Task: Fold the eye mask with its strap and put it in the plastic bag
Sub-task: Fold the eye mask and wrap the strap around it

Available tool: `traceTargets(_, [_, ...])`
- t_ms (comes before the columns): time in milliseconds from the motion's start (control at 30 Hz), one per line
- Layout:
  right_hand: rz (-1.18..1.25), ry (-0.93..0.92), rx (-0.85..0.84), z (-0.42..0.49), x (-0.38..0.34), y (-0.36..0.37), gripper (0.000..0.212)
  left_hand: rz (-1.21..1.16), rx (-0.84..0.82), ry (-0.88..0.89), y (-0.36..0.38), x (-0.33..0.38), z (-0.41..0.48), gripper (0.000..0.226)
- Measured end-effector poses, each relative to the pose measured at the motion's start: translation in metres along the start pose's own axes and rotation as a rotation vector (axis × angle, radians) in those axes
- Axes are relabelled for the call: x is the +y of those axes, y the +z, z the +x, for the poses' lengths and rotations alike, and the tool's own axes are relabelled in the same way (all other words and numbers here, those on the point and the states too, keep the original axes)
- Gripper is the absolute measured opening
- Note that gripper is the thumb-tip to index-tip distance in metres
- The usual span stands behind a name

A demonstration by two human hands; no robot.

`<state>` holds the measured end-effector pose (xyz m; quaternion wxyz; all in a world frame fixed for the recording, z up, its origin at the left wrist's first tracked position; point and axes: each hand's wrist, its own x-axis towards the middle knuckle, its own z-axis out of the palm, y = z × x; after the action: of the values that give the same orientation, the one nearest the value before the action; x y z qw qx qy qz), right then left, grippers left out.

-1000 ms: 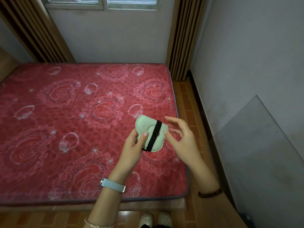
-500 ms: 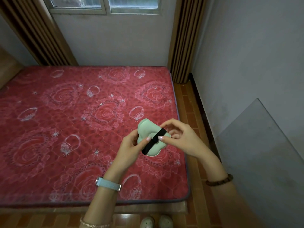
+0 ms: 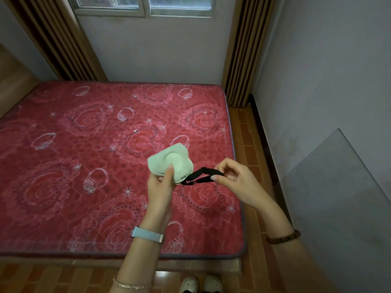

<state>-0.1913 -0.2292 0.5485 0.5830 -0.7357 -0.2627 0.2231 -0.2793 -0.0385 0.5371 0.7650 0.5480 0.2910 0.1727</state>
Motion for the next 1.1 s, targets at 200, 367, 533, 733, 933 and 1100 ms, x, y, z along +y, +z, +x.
traceTargets(200, [0.053,-0.014,0.068,-0.005,0.001,0.003,0.029,-0.073,0.028,-0.016,-0.010,-0.001,-0.002,0.035])
traceTargets(367, [0.305,-0.005,0.109,-0.006,-0.002,0.014,0.026,-0.139,0.080,-0.020,-0.009,-0.001,-0.007,0.043])
traceTargets(533, [0.044,0.081,0.015,-0.010,-0.003,0.019,0.038,-0.208,0.049,0.029,-0.009,0.006,-0.007,0.043])
traceTargets(733, [0.216,-0.006,0.130,-0.015,-0.013,0.026,0.041,-0.237,0.058,0.048,-0.009,0.009,-0.006,0.042])
traceTargets(933, [0.815,0.070,0.174,-0.014,-0.024,0.033,0.032,-0.179,0.069,0.082,-0.006,0.006,-0.013,0.046])
traceTargets(1100, [1.152,0.130,0.137,-0.010,-0.021,0.037,0.039,-0.227,0.093,0.110,0.000,0.007,-0.019,0.049])
